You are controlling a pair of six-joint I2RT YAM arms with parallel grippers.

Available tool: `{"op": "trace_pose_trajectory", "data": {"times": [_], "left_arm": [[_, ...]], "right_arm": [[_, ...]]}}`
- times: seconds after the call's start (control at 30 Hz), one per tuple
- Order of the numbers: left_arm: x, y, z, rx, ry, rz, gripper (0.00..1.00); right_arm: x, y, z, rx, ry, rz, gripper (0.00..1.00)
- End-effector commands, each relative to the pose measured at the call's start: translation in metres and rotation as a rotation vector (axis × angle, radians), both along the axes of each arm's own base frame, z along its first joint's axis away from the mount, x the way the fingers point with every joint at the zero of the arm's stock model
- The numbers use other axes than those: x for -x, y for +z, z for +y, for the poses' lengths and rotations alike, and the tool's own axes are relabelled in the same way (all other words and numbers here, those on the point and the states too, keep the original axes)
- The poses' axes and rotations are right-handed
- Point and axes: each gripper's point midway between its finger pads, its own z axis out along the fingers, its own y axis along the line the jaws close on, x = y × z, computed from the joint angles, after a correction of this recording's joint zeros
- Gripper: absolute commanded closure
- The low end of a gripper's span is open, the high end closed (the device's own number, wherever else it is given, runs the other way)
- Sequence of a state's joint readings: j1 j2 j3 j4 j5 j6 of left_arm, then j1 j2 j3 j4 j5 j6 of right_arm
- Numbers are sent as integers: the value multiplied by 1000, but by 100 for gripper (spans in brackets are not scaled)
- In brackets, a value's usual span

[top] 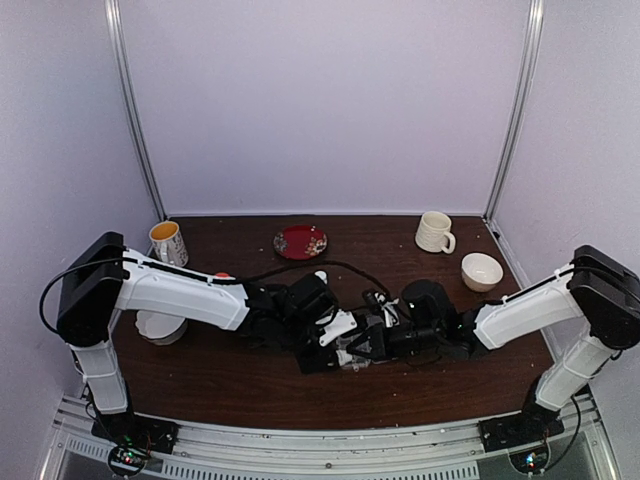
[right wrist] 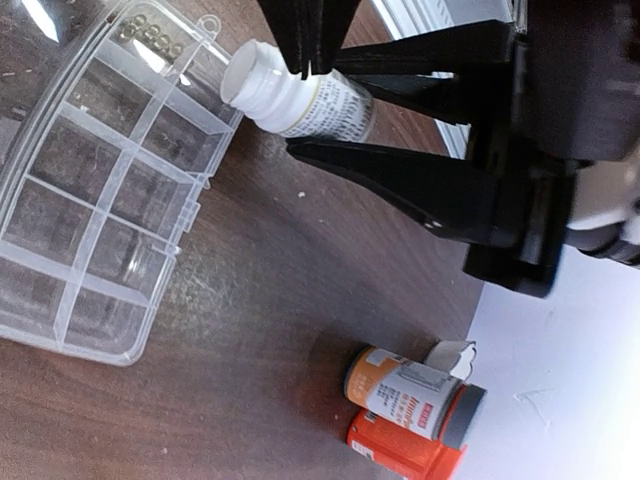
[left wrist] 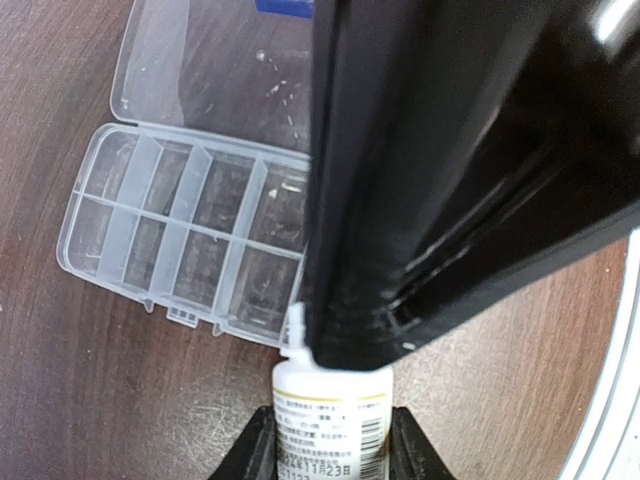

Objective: Sort the pills into containers
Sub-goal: Pour the pill into the compartment of the pill container.

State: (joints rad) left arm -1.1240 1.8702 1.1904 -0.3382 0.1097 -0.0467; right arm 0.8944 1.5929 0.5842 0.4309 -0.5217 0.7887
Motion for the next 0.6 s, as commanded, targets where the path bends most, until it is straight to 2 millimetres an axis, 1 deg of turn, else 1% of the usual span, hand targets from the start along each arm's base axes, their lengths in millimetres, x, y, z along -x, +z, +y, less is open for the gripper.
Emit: {"op": "trace_pose_trajectory", "data": {"times": [0.0,0.07,0.13,0.17,0.27,0.33,0.43,0.57], "left_arm": [[-4,16,-14,62,-19,-24,100],[-3,15,-13,59,-21,-23,100],[-3,15,-13,59,-21,-21,100],[-3,15,-14,61,-22,-22,100],[-2,16,-15,65,-24,-20,100],[-3,16,-15,68,-23,-21,100],[-3,15,-15,65,-24,-20,100],[-3,15,-14,63,-22,-21,100]], "right_arm": [[-6,30,-4,-56,-20,-86,100],[-5,35,-4,-78,-16,-96,100],[-3,30,-1,-71,-6,-81,100],[-2,24,2,-58,6,-66,100],[0,-4,4,13,14,-2,100],[0,-16,3,36,9,23,100],[-1,-16,2,30,-2,24,100],[-3,0,0,-2,-11,-14,100]]}}
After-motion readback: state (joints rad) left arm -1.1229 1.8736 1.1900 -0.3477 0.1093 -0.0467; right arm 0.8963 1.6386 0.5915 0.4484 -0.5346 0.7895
